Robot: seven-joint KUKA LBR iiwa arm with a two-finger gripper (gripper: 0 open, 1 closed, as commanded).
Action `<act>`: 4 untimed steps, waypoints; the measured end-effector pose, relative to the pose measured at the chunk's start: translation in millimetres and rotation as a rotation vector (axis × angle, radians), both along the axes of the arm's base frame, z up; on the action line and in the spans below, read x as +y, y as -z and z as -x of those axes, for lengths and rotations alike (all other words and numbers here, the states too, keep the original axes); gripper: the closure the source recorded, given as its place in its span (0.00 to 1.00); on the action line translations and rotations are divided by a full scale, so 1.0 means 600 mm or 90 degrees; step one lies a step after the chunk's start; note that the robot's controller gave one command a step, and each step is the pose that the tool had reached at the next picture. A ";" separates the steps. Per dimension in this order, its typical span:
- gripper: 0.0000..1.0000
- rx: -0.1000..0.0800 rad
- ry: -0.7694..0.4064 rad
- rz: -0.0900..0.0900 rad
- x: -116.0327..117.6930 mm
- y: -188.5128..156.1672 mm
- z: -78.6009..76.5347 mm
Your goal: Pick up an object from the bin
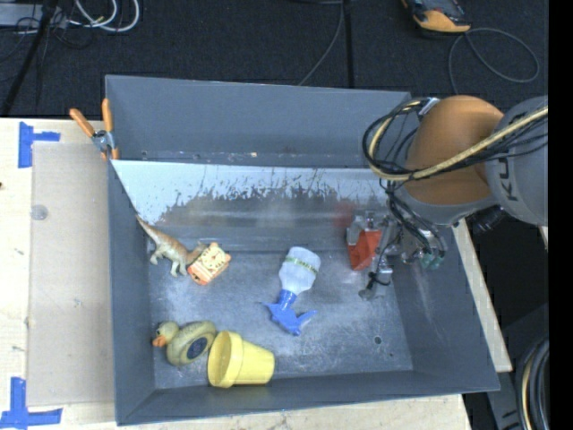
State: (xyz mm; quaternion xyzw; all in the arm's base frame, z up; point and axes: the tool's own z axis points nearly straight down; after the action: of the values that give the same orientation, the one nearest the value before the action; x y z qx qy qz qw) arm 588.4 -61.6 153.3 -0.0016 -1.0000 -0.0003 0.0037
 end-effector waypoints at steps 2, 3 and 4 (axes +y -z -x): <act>0.00 -0.008 -0.057 0.002 0.033 0.037 -0.015; 0.00 -0.002 -0.267 -0.002 0.134 0.049 0.012; 0.00 -0.007 -0.328 0.000 0.132 0.054 -0.019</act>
Offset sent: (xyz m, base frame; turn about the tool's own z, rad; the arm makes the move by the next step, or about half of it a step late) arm 0.0169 0.0652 -0.0833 -0.2545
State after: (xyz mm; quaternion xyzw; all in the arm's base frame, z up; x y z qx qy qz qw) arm 599.9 17.8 120.7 0.2531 -0.9674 0.0006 -0.0017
